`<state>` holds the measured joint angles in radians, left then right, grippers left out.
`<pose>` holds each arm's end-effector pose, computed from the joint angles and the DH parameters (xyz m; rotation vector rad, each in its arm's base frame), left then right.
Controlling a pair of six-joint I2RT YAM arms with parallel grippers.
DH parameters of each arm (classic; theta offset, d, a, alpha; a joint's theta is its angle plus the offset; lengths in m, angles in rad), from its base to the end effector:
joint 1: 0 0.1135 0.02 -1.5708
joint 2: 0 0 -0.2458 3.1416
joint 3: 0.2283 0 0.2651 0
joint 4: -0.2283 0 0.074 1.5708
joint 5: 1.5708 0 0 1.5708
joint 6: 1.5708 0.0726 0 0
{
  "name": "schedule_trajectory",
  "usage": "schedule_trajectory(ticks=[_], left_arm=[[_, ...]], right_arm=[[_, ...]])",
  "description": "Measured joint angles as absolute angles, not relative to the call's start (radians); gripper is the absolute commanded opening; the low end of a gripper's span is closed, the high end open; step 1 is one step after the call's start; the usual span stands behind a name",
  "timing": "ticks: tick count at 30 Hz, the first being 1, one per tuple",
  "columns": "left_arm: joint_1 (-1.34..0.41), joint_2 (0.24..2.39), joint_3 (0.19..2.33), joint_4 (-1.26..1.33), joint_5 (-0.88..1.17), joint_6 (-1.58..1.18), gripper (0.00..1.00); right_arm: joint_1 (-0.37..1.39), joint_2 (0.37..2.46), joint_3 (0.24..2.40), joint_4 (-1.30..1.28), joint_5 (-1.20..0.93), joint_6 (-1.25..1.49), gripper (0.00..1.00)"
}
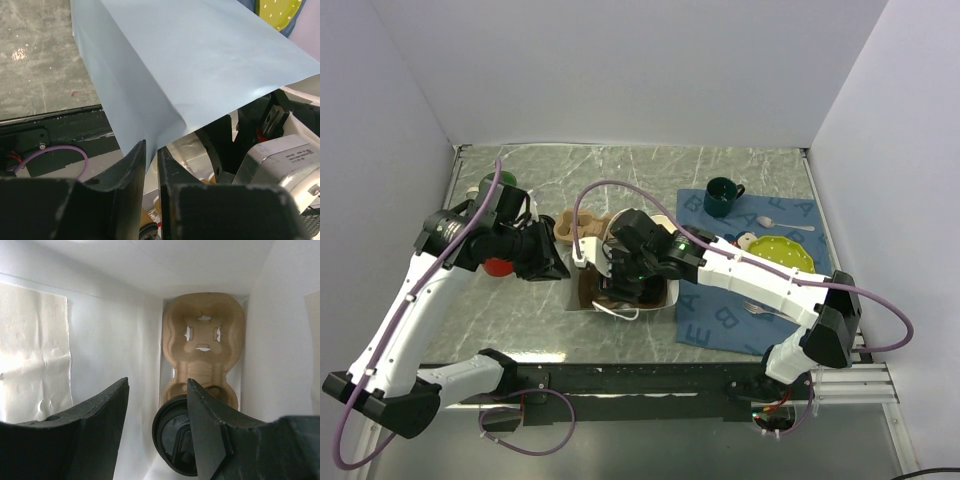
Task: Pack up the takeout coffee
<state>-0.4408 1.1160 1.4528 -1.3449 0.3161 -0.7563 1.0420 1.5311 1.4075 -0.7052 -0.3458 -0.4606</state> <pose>0.1823 -0.1110 0.3553 -0.3057 2.7247 -0.8067 0.1654 0.3319 0.2819 -1.7878 1.6711 0.6808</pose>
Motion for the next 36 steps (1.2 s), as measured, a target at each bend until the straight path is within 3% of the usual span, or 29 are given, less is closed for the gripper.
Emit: schedule_trajectory(ticks=[9,13,20,24,32,36], left_arm=[[-0.441,1.151,1.475,-1.348,0.280,-0.744,0.36],[-0.441,1.169,1.495,-1.345,0.259,-0.741,0.35],[-0.441,1.188,1.496,-1.317,0.246,-0.724,0.11],[-0.441,1.191,1.496,-1.295,0.246,-0.718,0.02],[-0.440,1.192,1.494,-1.282,0.250,-0.718,0.01],[-0.436,1.196,1.494,-1.282,0.254,-0.719,0.01]], right_arm=[[1.014,1.555,1.406,-0.678,-0.378,-0.461,0.57],[1.010,1.560,1.406,-0.673,-0.387,-0.461,0.57],[1.006,1.577,1.406,-0.672,-0.393,-0.461,0.58],[1.002,1.586,1.406,-0.673,-0.410,-0.461,0.66],[1.000,1.589,1.406,-0.674,-0.466,-0.464,0.83],[1.000,1.589,1.408,-0.684,-0.498,-0.466,0.85]])
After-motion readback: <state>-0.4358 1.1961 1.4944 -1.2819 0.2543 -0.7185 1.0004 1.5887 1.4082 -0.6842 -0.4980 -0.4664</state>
